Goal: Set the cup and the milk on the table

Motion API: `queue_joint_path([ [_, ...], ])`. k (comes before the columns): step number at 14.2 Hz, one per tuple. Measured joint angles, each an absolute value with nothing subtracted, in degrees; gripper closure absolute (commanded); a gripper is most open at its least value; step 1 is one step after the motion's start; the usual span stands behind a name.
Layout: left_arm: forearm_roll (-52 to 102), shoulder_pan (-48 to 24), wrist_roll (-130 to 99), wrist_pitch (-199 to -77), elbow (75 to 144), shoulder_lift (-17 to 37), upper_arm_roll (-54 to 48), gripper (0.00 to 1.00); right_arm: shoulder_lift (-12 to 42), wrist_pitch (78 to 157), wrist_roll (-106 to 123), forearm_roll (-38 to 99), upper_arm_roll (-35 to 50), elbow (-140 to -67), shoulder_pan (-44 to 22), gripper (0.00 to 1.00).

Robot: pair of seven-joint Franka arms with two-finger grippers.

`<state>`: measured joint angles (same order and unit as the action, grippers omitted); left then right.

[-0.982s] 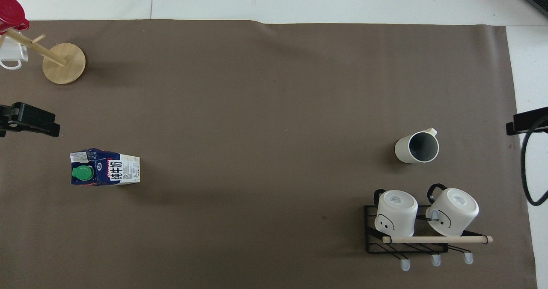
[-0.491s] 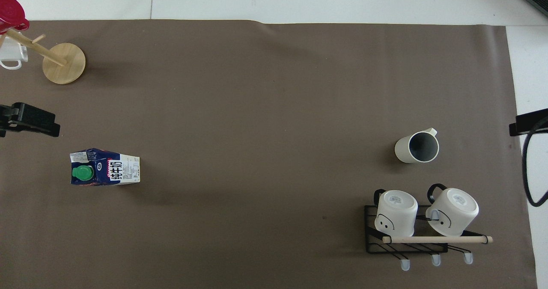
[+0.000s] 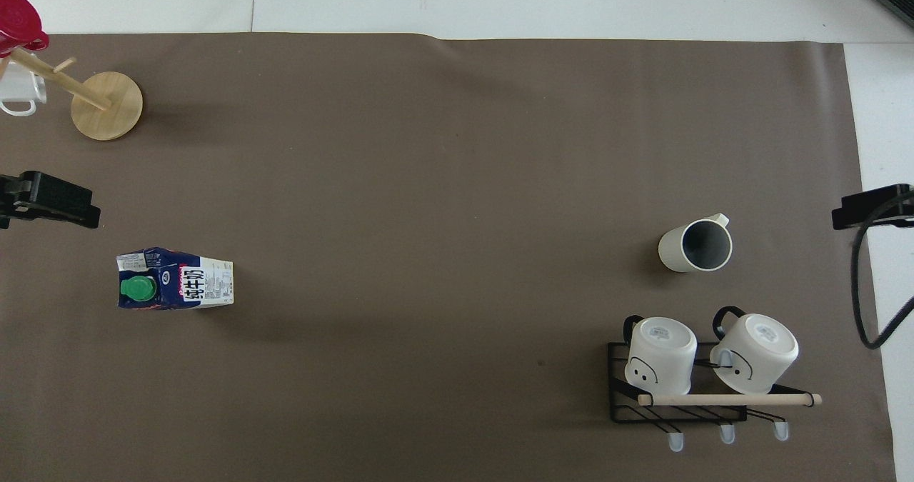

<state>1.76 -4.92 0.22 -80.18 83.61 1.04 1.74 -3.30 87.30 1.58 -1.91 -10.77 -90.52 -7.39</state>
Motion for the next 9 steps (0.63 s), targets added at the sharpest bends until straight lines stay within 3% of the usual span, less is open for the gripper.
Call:
queue_joint_path([
  [9,1.76,-4.92,0.22,-80.18,83.61,1.04,1.74,0.00,-4.42,103.27,0.66,-1.89,-10.55,-105.76,-12.43,0.00],
])
